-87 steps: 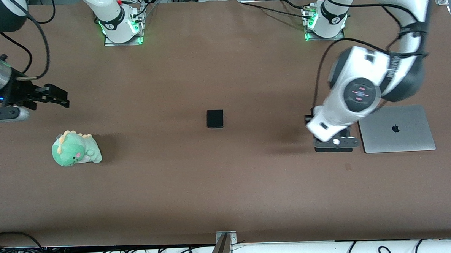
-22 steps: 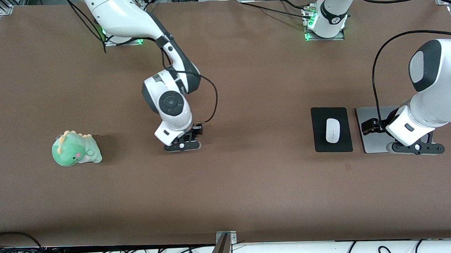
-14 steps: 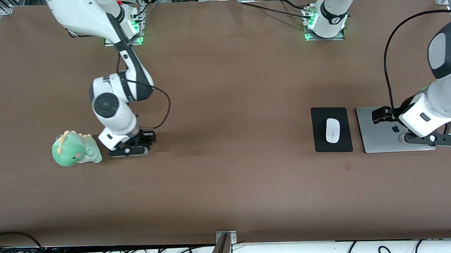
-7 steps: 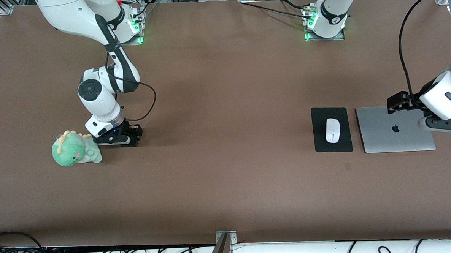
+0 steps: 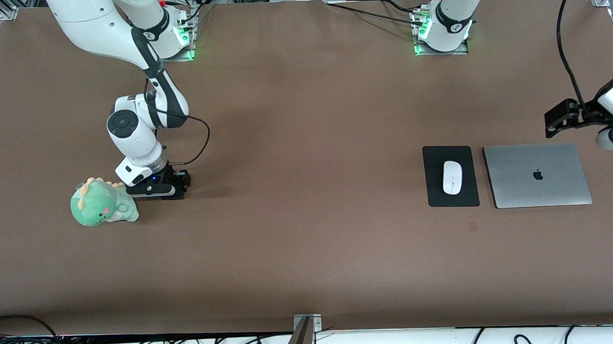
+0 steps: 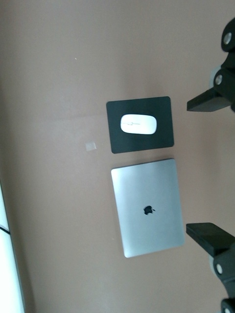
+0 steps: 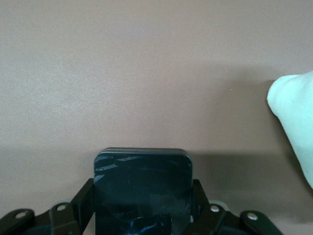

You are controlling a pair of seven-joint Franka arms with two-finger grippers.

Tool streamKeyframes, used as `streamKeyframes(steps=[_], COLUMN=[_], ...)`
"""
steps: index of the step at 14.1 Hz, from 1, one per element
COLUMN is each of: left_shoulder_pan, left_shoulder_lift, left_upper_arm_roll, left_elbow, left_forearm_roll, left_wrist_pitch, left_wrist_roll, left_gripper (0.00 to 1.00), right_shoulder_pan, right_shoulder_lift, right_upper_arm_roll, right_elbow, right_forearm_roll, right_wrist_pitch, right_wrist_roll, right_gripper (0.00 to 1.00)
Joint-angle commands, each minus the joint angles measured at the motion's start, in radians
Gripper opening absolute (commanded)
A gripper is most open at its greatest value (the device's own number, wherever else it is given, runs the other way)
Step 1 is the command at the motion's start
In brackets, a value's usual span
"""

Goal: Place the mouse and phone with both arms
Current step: 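Lower the phone beside the green plush and open the right gripper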

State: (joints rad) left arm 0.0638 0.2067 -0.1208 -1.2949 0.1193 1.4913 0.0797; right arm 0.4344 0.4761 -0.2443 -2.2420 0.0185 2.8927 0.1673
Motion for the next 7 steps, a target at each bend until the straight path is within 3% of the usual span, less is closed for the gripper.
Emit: streamKeyframes(steps=[1,4,5,7], left_shoulder_pan=[-0.038,-0.047,-0.053,-0.071], left_shoulder_lift=[-0.151,-0.249,-0.277,-0.28], left_upper_arm_roll=[0.035,0.058,0.076,0.104], left_elbow=[-0.203,-0.347,-0.409,-0.423], left_forearm_roll=[-0.01,-0.073,-0.119,-0.118], left_wrist_pitch=[0.081,0.231,0.247,0.261], left_wrist_roll=[-0.061,-0.103,-0.103,-0.09], left_gripper=[1.0,1.0,1.0,1.0], right_shoulder_pan=[-0.014,-0.013,-0.014,-0.014], right_shoulder_lift=[-0.008,-0.022,-0.033,-0.077], right_upper_arm_roll=[0.017,0.02,0.022,0.022], right_elbow=[-0.004,0.022,0.053,0.125], right_forearm_roll=[0.005,0.005,0.005,0.006], right_wrist_pitch=[0.013,-0.041,-0.106,-0.272], right_wrist_roll=[-0.023,-0.022,-0.022,-0.022], right_gripper=[1.0,1.0,1.0,1.0])
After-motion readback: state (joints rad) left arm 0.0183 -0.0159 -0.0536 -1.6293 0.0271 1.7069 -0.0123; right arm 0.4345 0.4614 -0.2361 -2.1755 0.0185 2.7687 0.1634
